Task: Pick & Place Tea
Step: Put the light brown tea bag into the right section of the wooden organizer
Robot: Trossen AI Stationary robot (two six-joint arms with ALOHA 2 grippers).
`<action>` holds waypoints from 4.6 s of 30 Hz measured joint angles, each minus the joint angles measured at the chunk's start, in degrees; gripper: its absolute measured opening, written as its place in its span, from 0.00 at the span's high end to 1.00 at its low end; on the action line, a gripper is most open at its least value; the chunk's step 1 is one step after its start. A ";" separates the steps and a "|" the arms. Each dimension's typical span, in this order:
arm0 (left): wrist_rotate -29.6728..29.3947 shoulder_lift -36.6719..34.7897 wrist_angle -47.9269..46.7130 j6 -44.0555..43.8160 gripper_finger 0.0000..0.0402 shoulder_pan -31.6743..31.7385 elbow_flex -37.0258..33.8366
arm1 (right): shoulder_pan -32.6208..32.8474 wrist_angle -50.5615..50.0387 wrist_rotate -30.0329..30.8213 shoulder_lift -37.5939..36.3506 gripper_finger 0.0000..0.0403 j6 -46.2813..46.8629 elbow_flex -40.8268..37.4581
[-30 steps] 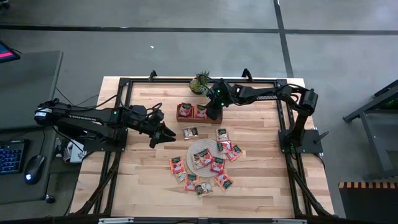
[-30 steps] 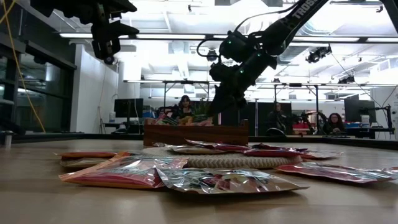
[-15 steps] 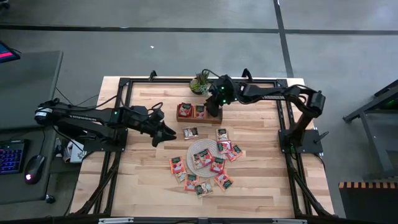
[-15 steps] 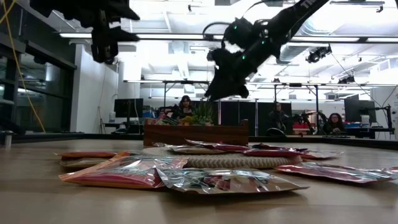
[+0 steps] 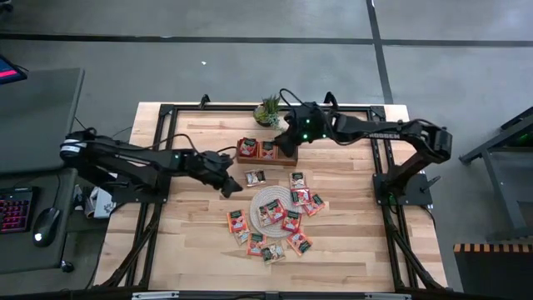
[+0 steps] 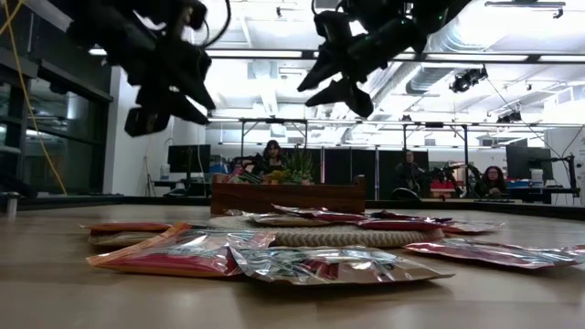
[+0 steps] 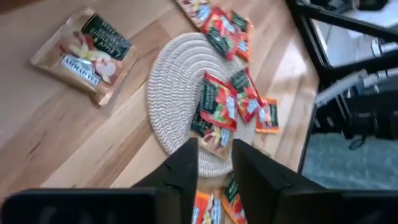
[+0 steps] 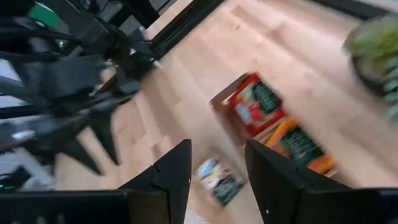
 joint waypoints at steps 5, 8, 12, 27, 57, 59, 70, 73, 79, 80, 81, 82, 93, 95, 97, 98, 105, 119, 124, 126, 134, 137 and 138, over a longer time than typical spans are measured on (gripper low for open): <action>-0.03 4.37 4.85 -2.07 0.95 0.00 0.00 | 4.04 -3.54 2.06 0.00 0.65 3.57 0.00; -1.29 6.62 6.75 -4.08 0.98 0.04 0.04 | 5.63 -6.47 5.72 0.00 0.65 5.22 0.00; -1.78 8.72 7.27 -5.58 0.99 1.77 0.00 | 7.50 -9.67 9.02 0.00 0.65 7.64 0.00; 3.51 17.40 14.31 -6.03 1.00 9.37 0.00 | 16.03 -15.47 19.86 0.02 0.66 17.27 -0.02; -1.32 27.98 15.23 -12.18 1.00 9.37 0.22 | 19.58 -10.07 21.72 1.87 0.66 24.96 -0.02; -1.32 28.12 15.17 -12.20 1.00 9.37 0.22 | 19.57 -9.72 20.66 3.29 0.65 25.91 -0.02; -2.48 28.15 10.22 -12.20 1.00 9.35 0.24 | 18.73 -4.60 17.71 11.33 0.54 31.89 -0.13; -2.56 28.15 9.62 -12.13 1.00 9.35 0.24 | 17.96 -1.46 16.27 12.81 0.52 32.02 -0.12; -2.60 28.14 8.27 -11.74 1.00 9.35 0.24 | 15.88 -0.52 14.35 15.72 0.49 33.03 -0.11; -2.58 28.15 8.27 -11.70 1.00 9.35 0.22 | 15.55 -0.51 14.15 16.23 0.49 33.18 -0.11; -2.60 28.15 8.27 -11.68 1.00 9.35 0.22 | 15.25 -0.42 13.76 16.82 0.49 33.49 -0.11; -2.62 28.15 8.26 -11.68 1.00 9.35 0.22 | 15.01 -0.08 13.36 17.50 0.48 33.90 -0.11; -2.49 28.15 8.30 -10.63 1.00 9.35 0.22 | 13.77 7.45 7.39 24.50 0.47 35.61 0.00; -2.11 28.17 8.32 -10.61 1.00 9.33 0.22 | 13.77 8.14 7.28 25.17 0.47 35.89 0.08; -2.01 28.17 8.33 -10.39 1.00 9.33 0.20 | 13.77 9.44 7.23 25.74 0.47 36.01 0.09; -1.94 28.17 8.34 -10.32 1.00 9.35 0.20 | 13.76 10.31 7.16 26.02 0.47 35.98 0.09; -1.80 28.17 8.36 -10.16 1.00 9.35 0.20 | 12.39 16.13 6.17 28.10 0.47 36.97 0.09; -1.12 28.19 8.97 -9.32 1.00 9.35 0.04 | 11.65 20.15 6.89 29.11 0.63 36.55 0.00; -1.11 28.20 8.99 -9.10 1.00 9.35 0.04 | 11.58 20.27 7.06 29.11 0.82 35.82 0.00; -1.08 28.21 9.01 -9.10 1.00 9.35 0.04 | 11.58 20.29 7.00 29.09 0.91 35.44 -0.01; -0.44 28.23 9.44 -7.93 1.00 9.35 0.01 | 11.60 20.29 6.62 28.44 0.99 33.43 -0.09; 0.91 28.28 9.83 -7.33 0.99 9.37 -0.07 | 11.60 20.23 5.85 28.41 0.99 32.81 -0.13; 1.30 28.28 9.93 -7.29 0.98 9.35 -0.09 | 11.63 20.22 5.71 28.36 0.99 32.77 -0.13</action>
